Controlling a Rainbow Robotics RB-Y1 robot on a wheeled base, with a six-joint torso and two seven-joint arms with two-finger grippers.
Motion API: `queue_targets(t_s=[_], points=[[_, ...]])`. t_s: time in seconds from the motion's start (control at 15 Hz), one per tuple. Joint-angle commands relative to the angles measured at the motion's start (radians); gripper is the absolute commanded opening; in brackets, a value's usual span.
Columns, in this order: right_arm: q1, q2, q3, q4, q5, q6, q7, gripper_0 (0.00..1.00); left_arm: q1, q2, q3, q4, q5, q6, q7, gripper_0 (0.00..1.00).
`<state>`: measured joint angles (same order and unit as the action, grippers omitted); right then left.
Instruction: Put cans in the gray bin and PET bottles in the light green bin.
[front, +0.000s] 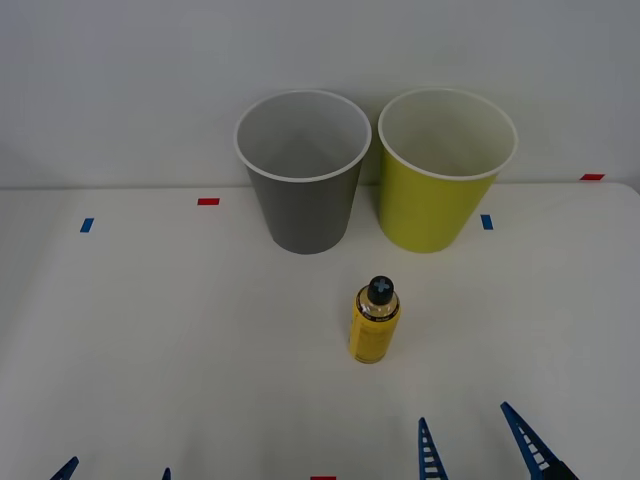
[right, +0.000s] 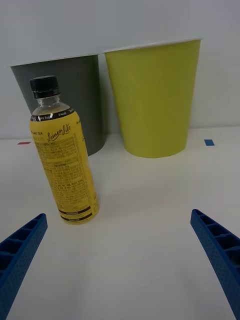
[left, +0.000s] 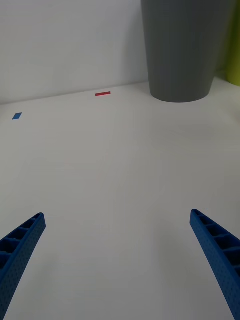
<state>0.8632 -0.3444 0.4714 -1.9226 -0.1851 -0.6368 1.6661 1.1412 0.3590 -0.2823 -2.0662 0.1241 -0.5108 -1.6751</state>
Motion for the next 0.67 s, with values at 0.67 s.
queue_targets(t_s=[0.67], points=[[-0.299,0.127,0.059,0.154,0.036,0.078,0.012,1.00,0.000,0.000,0.000,0.000,0.000,0.000,0.000,1.00]])
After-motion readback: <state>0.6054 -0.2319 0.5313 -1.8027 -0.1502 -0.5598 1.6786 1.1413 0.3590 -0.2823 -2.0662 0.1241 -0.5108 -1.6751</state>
